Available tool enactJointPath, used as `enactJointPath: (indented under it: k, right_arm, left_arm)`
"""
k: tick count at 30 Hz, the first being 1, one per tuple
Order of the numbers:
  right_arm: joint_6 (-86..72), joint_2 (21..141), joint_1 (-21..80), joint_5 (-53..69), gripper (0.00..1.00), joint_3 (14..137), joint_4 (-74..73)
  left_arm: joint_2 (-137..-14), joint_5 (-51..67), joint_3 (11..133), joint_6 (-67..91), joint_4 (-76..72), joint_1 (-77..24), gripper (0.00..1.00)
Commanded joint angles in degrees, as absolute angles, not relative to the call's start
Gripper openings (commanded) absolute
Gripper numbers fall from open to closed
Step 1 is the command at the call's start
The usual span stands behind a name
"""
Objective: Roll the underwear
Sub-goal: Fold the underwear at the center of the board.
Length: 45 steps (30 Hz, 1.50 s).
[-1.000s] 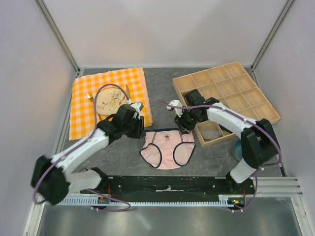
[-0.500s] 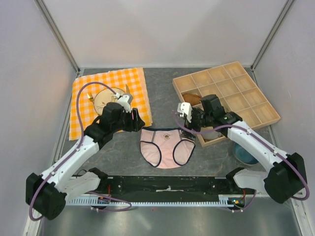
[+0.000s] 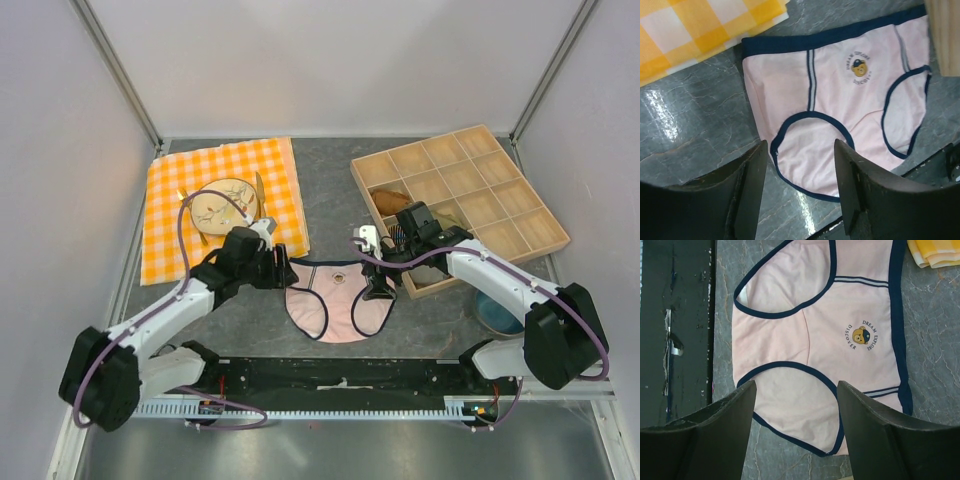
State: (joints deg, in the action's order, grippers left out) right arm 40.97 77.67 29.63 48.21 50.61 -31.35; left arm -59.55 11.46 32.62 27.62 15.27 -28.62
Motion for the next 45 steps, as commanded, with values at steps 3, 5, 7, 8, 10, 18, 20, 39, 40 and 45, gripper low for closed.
enactJointPath:
  k: [3, 5, 7, 8, 10, 18, 20, 39, 40, 45]
  right_arm:
    - [42.3, 76.7, 30.1, 51.2, 0.73, 52.1, -31.7]
    - [42.0, 76.3, 30.1, 51.0, 0.73, 52.1, -31.6]
    - [41.3, 76.2, 30.1, 51.2, 0.73, 52.4, -31.9]
    - [40.9, 76.2, 30.1, 51.7, 0.72, 52.6, -32.0]
    - [40.3, 76.1, 30.1, 51.9, 0.73, 52.8, -32.1]
    - [40.7, 76.4, 30.4, 52.1, 0.73, 53.6, -33.6]
    - [40.9, 76.6, 30.4, 52.1, 0.73, 53.9, -33.8]
    - [41.1, 74.3, 30.6, 53.1, 0.74, 55.1, -36.1]
    - [41.1, 74.0, 30.6, 52.9, 0.74, 55.2, -36.1]
    - [41.1, 73.2, 30.5, 52.7, 0.75, 55.4, -36.3]
  left_arm:
    - [-73.4, 10.7, 37.3, 28.2, 9.3, -28.3, 0.62]
    - [-77.6, 9.7, 38.1, 27.1, 9.1, -27.5, 0.62]
    - [-79.5, 9.8, 38.3, 26.7, 7.7, -26.4, 0.62]
    - [-80.4, 10.5, 38.0, 26.5, 7.0, -25.9, 0.59]
    - [-82.0, 11.6, 37.8, 26.4, 6.8, -25.2, 0.56]
    - [-80.8, 12.6, 36.3, 26.4, 5.7, -23.7, 0.11]
    - [-79.8, 12.2, 35.8, 26.5, 6.2, -23.6, 0.02]
    - [-57.8, 7.4, 39.7, 30.9, 22.6, -23.6, 0.02]
    - [-58.4, 9.5, 40.3, 31.0, 22.6, -23.6, 0.02]
    - [-64.8, 16.0, 44.6, 33.0, 21.3, -23.7, 0.02]
